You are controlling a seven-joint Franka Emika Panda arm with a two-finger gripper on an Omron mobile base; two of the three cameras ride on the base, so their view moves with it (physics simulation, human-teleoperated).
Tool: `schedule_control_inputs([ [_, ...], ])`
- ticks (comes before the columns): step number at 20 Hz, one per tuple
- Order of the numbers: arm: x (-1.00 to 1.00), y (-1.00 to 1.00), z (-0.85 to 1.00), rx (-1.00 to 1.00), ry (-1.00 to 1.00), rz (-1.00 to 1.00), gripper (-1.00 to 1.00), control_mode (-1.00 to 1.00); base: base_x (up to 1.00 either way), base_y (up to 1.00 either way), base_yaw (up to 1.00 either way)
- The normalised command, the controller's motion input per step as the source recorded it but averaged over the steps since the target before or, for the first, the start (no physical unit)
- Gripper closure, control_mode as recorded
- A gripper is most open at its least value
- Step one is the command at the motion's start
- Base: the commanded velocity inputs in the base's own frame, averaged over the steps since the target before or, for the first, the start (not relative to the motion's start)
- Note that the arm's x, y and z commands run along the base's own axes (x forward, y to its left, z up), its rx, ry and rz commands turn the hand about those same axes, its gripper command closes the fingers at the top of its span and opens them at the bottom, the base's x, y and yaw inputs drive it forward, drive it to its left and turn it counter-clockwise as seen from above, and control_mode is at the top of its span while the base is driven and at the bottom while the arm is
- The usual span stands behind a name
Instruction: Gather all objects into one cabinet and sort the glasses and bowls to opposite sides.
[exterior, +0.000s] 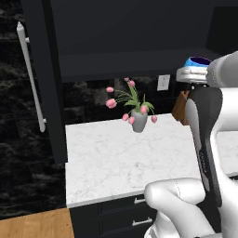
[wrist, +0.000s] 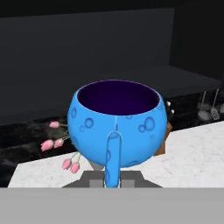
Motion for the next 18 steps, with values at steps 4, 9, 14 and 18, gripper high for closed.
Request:
schedule_control_inputs([
  [4,-0.57,0.00,-0.06,0.00,0.01,0.04,1.00,-1.00,0.00,0.00,0.00],
  [9,-0.52,0.00,-0.10,-0.03,0.02,0.13,1.00,-1.00,0.00,0.00,0.00],
  [14,-0.46,0.00,-0.04,-0.07,0.00,0.15,1.00,-1.00,0.00,0.00,0.00],
  [18,-0.29,0.10,-0.19,-0.11,0.00,0.07,1.00,-1.00,0.00,0.00,0.00],
])
